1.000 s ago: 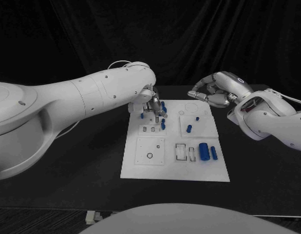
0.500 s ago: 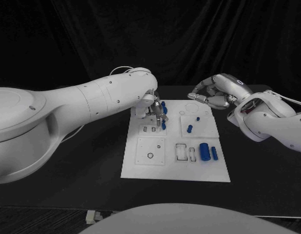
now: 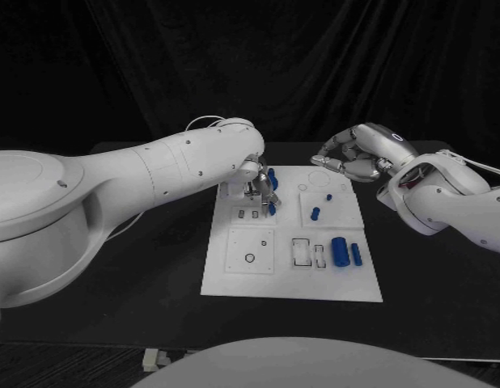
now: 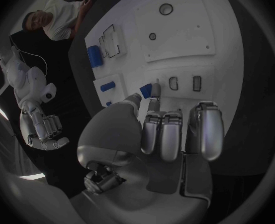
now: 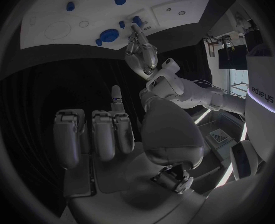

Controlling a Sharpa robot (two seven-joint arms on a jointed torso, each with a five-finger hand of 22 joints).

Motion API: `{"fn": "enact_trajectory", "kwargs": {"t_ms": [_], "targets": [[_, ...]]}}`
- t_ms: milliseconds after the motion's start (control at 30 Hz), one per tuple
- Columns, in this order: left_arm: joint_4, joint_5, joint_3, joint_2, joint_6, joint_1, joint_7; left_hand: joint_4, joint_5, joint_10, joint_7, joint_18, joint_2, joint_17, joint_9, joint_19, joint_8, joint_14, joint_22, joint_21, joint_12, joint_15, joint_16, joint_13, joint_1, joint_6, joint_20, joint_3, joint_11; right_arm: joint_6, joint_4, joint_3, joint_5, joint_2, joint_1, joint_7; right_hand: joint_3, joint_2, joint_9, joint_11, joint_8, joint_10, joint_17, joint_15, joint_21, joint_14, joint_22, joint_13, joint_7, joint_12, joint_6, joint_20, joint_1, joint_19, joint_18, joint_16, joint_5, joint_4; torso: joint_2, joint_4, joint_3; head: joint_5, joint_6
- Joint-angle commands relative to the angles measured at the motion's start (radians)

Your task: Assemble the parts on the task board

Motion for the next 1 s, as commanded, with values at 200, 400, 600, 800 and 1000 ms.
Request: {"fn": "enact_trajectory", "kwargs": {"t_ms": [200, 400, 600, 800, 1000], "targets": [[-0.003, 0.01, 0.001, 0.009, 0.001, -0.005, 0.001, -0.007, -0.013, 0.103, -0.001, -0.012, 0.002, 0.263, 0.002, 0.028, -0.002, 0.104, 0.195, -0.005, 0.003, 0.008, 0.003, 0.263, 0.009, 0.011, 0.006, -0.001, 0.004, 0.013, 0.001, 0.001, -0.001, 0.0, -0.003, -0.011, -0.007, 0.002, 0.0, 0.009, 0.0, 0.104, 0.256, 0.01, -0.005, 0.103, 0.255, 0.263, -0.001, 0.003, -0.005, 0.01, -0.01, 0.092, -0.009, -0.001, -0.005, 0.0, 0.0, 0.0001, 0.0, -0.003, 0.0], [-0.004, 0.01, 0.001, 0.013, 0.001, -0.007, 0.0, -0.013, -0.012, 0.103, -0.003, -0.012, 0.003, 0.263, 0.003, 0.028, -0.002, 0.104, 0.195, -0.006, 0.003, 0.006, 0.003, 0.263, 0.018, 0.014, 0.005, 0.003, 0.002, 0.017, 0.001, 0.001, -0.001, 0.002, -0.003, -0.011, -0.008, 0.003, 0.0, 0.009, 0.001, 0.104, 0.255, 0.01, -0.005, 0.103, 0.255, 0.263, -0.001, 0.003, -0.005, 0.01, -0.011, 0.092, -0.009, -0.001, -0.007, 0.0, 0.0, -0.0001, 0.0, -0.005, 0.0], [-0.011, 0.01, 0.001, 0.016, 0.001, -0.008, -0.002, -0.023, 0.003, 0.103, -0.006, -0.011, 0.006, 0.263, 0.006, 0.028, -0.003, 0.104, 0.195, -0.009, 0.003, 0.004, 0.003, 0.263, 0.032, 0.019, 0.003, 0.011, -0.001, 0.022, -0.002, 0.001, -0.001, 0.003, -0.004, -0.013, -0.008, 0.003, 0.0, 0.009, 0.002, 0.104, 0.254, 0.01, -0.007, 0.103, 0.254, 0.263, -0.001, 0.003, -0.004, 0.01, -0.012, 0.091, -0.009, -0.002, -0.009, 0.0, 0.0, -0.0001, 0.0001, -0.003, 0.0], [-0.016, 0.01, 0.001, 0.017, 0.004, -0.009, -0.005, -0.026, 0.023, 0.103, -0.007, -0.011, 0.005, 0.263, 0.009, 0.027, -0.004, 0.104, 0.195, -0.01, 0.003, 0.003, 0.003, 0.263, 0.034, 0.021, 0.002, 0.015, -0.001, 0.027, -0.002, 0.001, -0.001, 0.003, -0.005, -0.015, -0.008, 0.003, 0.001, 0.008, 0.003, 0.104, 0.252, 0.01, -0.008, 0.102, 0.253, 0.263, -0.001, 0.003, -0.004, 0.01, -0.012, 0.09, -0.008, -0.002, -0.011, 0.0, 0.001, -0.0002, -0.0004, -0.001, 0.0], [-0.018, 0.01, 0.001, 0.02, 0.008, -0.01, -0.009, -0.027, 0.029, 0.103, -0.007, -0.011, 0.004, 0.263, 0.011, 0.027, -0.003, 0.104, 0.194, -0.012, 0.003, 0.003, 0.003, 0.263, 0.035, 0.024, 0.002, 0.016, -0.002, 0.031, -0.003, 0.001, -0.001, 0.004, -0.006, -0.016, -0.009, 0.004, 0.001, 0.008, 0.004, 0.104, 0.25, 0.01, -0.009, 0.102, 0.253, 0.263, -0.002, 0.003, -0.004, 0.011, -0.012, 0.089, -0.008, -0.003, -0.012, 0.0, 0.0, 0.0001, 0.0001, -0.001, 0.0]]}}
